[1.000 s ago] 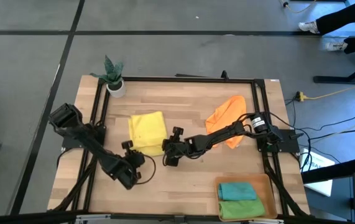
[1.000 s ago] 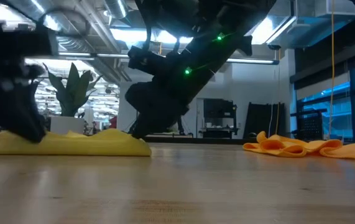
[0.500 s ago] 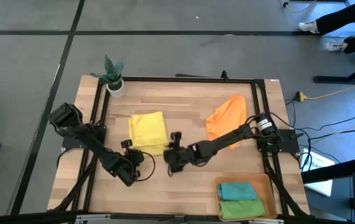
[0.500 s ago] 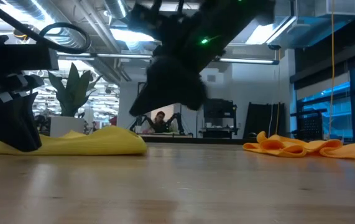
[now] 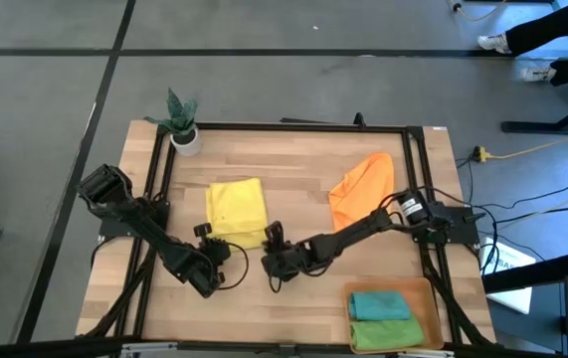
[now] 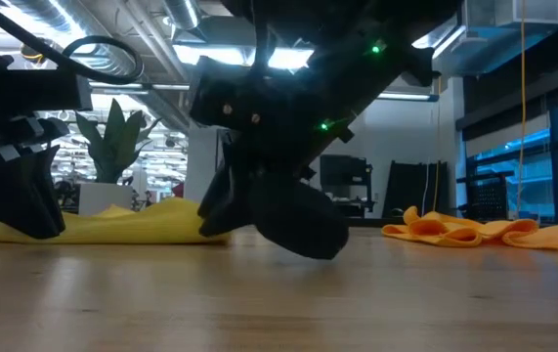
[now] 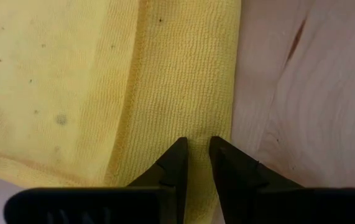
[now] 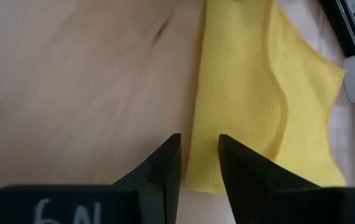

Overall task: Roll microfiber towels into tight, uniform cylinder then place into a basket
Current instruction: Roll the yellow microfiber towel

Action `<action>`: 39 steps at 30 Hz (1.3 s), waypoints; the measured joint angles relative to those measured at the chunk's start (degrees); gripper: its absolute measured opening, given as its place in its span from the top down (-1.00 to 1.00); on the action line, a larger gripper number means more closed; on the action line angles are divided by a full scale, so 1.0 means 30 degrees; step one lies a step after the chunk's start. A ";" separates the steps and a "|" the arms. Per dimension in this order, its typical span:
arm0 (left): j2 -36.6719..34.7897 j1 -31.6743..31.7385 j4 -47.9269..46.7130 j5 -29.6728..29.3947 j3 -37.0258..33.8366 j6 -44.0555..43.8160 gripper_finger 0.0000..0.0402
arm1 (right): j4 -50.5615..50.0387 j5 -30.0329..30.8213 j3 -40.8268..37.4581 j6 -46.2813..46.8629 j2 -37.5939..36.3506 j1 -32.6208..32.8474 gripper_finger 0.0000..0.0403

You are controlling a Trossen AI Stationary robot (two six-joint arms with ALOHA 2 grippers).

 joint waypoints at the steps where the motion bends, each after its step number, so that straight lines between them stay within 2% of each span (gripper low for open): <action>1: 0.0000 0.0000 0.0005 0.0012 0.0000 -0.0006 0.68 | 0.0075 -0.0007 0.0002 0.0014 0.0039 -0.0091 0.46; 5: 0.0006 0.0000 0.0019 0.0041 0.0000 -0.0001 0.68 | 0.0138 -0.0052 0.0029 0.0156 0.0263 -0.0417 0.46; 9: 0.0007 0.0000 0.0034 0.0070 0.0000 -0.0007 0.68 | 0.0087 -0.1278 0.0051 0.0537 0.0342 -0.0661 0.46; 17: 0.0007 0.0000 0.0063 0.0104 0.0000 -0.0007 0.68 | -0.0411 -0.0470 0.0047 0.1877 0.0350 -0.0786 0.48; 20: 0.0015 0.0000 0.0063 0.0107 0.0000 -0.0007 0.68 | -0.0554 -0.0408 0.0048 0.2417 0.0357 -0.0815 0.60; 25: 0.0015 0.0000 0.0070 0.0114 0.0000 -0.0007 0.68 | -0.0654 -0.0491 0.0044 0.2982 0.0364 -0.0827 0.94; 30: 0.0000 0.0000 -0.0291 0.0216 0.0161 0.0293 0.68 | -0.0629 -0.2306 0.0029 0.4398 0.0356 -0.1167 0.96; 34: -0.0140 -0.0037 -0.2773 0.1071 0.1312 0.0438 0.68 | -0.0511 -0.3125 0.0044 0.4901 0.0350 -0.1391 0.97; 39: -0.0313 -0.0577 -0.4103 0.0866 0.2945 0.0641 0.68 | -0.0741 -0.4255 0.0036 0.5583 0.0108 -0.1611 0.98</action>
